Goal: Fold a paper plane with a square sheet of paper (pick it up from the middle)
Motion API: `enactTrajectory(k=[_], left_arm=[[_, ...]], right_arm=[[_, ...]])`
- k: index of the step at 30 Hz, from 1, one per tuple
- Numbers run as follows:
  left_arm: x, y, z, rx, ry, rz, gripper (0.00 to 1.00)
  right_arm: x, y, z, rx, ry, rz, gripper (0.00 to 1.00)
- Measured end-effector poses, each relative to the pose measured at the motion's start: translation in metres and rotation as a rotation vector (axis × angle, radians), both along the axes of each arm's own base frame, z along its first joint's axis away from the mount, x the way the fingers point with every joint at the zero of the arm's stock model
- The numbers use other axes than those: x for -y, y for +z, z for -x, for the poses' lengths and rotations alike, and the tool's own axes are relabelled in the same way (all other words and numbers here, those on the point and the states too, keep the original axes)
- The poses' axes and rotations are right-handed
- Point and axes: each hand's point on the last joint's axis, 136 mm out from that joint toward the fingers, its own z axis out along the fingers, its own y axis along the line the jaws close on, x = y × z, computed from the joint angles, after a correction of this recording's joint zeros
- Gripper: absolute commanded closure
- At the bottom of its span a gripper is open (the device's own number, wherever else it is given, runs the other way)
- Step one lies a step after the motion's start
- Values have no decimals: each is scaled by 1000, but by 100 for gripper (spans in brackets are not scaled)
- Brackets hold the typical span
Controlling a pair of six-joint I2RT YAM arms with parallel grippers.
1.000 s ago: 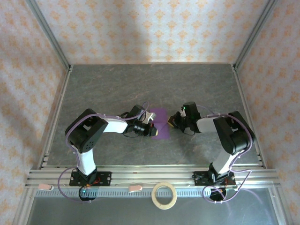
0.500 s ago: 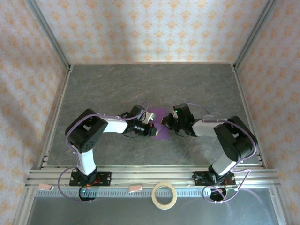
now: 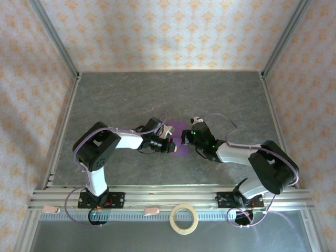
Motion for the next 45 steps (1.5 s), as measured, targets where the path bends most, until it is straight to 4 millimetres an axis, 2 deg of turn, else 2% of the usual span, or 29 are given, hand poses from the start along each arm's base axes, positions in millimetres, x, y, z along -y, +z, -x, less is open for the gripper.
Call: enactTrajectory(k=[6,13,19,26,31,39,42,45], left_arm=[[0,0,0,0,0,0,100],[0,0,0,0,0,0,100],[0,0,0,0,0,0,100],[0,0,0,0,0,0,100],[0,0,0,1,0,1,100],[0,0,0,4,0,2,100],[0,1,0,6,1,2,100],[0,2,0,10,1,5,100]], right_arm=[[-5,-19,12,-20,58,13,100],[-9,-43,18,-81,87,20,100],[2,-53,12,-127,42,-3,100],[16,-53,3,-150,0,-46,100],[17,-52,2,-158,-2,-59,100],[-5,-26,10,-176,75,-209,100],[-11,-29,14,-221,90,-238,100],[-13,-41,15,-272,84,-236,100]])
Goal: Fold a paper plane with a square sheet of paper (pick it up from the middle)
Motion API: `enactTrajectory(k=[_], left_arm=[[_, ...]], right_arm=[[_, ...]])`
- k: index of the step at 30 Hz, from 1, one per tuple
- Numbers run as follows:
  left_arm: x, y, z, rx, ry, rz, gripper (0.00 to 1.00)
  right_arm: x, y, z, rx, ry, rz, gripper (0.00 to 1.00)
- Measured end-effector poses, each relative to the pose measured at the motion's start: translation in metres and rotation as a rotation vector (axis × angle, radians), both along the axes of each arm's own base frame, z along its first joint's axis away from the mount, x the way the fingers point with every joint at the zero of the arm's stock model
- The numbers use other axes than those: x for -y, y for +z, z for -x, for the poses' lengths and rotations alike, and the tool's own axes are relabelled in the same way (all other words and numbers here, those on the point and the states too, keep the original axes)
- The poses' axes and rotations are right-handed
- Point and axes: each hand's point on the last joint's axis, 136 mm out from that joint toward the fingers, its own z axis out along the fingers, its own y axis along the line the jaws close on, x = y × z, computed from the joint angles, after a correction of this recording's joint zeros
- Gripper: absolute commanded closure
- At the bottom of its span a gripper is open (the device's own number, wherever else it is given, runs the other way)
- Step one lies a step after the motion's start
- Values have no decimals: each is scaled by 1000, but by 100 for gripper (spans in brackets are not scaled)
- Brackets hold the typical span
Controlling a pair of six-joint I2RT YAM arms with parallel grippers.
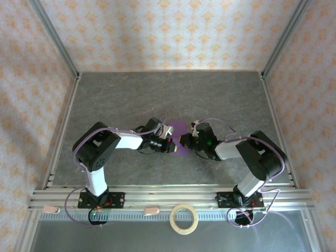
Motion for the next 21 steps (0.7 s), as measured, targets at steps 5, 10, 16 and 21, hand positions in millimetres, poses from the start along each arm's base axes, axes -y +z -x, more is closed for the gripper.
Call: enactTrajectory(k=[5,10,16,21], left_arm=[[0,4,-1,12,3,1,100],[-3,4,3,58,-6,-16,100],[-12,3,8,103,-15,-34,100],[-17,4,10,123,-14,-52,97]], right_arm=[[1,-11,-2,-48,-18,22,100],[-2,-12,-7,-57,-20,29,100],[-5,-12,-9,-60,-15,26,100],[-6,-12,-9,-65,-13,24,100]])
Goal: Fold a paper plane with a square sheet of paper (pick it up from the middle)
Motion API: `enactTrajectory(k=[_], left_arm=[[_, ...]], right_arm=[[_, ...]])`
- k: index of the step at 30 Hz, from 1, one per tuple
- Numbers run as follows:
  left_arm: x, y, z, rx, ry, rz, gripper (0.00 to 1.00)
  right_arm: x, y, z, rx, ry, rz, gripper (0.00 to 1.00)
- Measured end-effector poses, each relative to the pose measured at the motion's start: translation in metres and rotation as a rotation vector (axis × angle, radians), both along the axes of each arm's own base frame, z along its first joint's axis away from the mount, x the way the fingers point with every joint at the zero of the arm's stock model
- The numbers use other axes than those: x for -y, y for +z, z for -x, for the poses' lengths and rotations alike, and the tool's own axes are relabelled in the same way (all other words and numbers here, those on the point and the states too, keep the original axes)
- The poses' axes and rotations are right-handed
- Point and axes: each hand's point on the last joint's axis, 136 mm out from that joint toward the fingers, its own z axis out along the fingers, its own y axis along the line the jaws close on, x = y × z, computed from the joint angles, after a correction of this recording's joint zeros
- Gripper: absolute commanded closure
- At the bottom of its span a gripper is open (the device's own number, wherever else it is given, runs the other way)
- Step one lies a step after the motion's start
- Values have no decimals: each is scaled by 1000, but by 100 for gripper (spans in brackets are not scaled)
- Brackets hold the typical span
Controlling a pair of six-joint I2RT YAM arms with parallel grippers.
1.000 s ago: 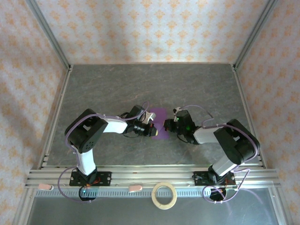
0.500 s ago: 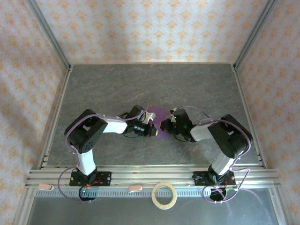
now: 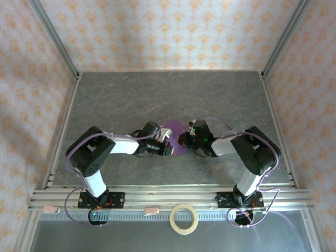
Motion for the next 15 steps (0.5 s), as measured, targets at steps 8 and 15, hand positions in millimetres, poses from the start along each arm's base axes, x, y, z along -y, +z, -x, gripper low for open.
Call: enactTrajectory(k=[8,15], left_arm=[[3,3,-4,-33,28,1,88],[7,7,-9,-55,45,4,86]], right_arm=[[-2,1,0,-13,9,1,100],[4,9,3,-26,-4,21,85]])
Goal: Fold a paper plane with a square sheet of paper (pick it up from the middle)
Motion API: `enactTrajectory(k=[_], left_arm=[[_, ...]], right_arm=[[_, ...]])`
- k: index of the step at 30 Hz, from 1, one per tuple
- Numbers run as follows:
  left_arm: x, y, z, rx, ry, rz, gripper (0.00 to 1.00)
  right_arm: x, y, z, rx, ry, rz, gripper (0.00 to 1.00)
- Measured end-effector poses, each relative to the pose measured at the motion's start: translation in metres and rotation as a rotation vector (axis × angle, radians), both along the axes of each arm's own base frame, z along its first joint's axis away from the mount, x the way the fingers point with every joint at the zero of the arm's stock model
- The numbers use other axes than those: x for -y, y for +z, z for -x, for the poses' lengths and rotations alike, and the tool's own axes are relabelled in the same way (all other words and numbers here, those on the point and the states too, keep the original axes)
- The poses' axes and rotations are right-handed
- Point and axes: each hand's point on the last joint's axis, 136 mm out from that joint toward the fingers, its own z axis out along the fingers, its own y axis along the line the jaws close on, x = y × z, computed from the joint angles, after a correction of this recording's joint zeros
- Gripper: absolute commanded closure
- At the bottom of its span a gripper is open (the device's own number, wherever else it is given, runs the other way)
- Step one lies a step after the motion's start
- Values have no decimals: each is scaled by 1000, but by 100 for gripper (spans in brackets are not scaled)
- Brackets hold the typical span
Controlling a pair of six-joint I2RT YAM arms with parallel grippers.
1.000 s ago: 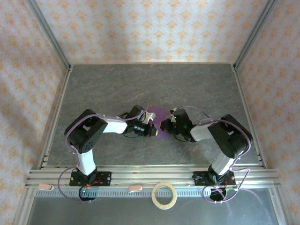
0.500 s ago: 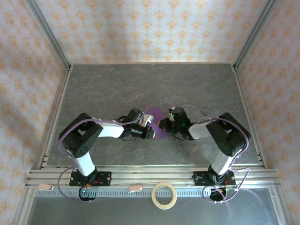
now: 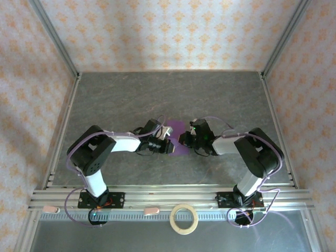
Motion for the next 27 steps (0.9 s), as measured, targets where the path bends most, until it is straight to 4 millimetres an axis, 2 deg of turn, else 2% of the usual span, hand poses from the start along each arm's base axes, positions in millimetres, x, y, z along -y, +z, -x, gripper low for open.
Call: enactTrajectory(k=[4,11,13,15,18,22,27], left_arm=[[2,2,-1,-11,15,13,85],[9,11,-9,7,39,61,84],[9,13,-10,12,42,64,88],[9,16,-12,22,49,67,93],[8,31,-15,56,63,83,99],[1,48,-12,106,88,108,98],[-7,40,-3,91,104,99,100]], right_arm=[[3,17,-6,32,-27,-7,74],[10,30,-11,47,-64,-22,72],[9,35,-11,49,-69,-34,76],[8,38,-10,43,-70,-52,90],[1,42,-6,24,-46,-97,100],[-7,43,-1,2,-9,-132,100],[-11,40,4,-16,18,-140,100]])
